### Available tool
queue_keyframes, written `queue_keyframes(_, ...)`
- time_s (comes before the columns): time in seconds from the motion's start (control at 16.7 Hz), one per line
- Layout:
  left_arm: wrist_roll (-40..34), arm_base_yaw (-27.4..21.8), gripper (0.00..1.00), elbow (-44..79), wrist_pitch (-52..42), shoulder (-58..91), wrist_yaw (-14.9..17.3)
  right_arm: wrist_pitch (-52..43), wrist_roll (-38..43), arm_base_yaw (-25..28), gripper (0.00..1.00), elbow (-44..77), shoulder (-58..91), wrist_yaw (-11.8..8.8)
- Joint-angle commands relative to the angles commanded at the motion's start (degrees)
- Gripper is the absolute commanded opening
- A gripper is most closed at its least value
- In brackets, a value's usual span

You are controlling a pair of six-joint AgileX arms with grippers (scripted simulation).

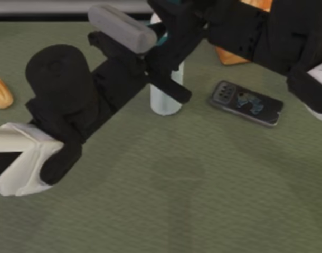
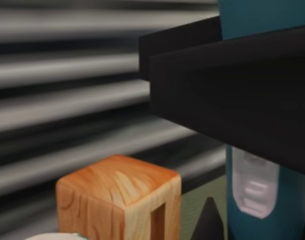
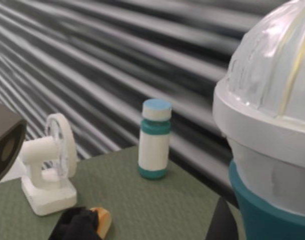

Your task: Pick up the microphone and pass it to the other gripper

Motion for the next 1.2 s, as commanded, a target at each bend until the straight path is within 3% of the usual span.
queue_keyframes(0.54, 0.00, 0.00, 0.98, 0.00, 0.00, 0.00, 0.00, 0.00, 0.00, 0.00, 0.00, 0.00, 0.00, 0.00)
queue_keyframes(1.2, 0.21, 0.58, 1.00, -1.47, -0.09, -0.33, 0.01, -0.06, 0.05, -0.69, 0.00, 0.04, -0.84, -0.20)
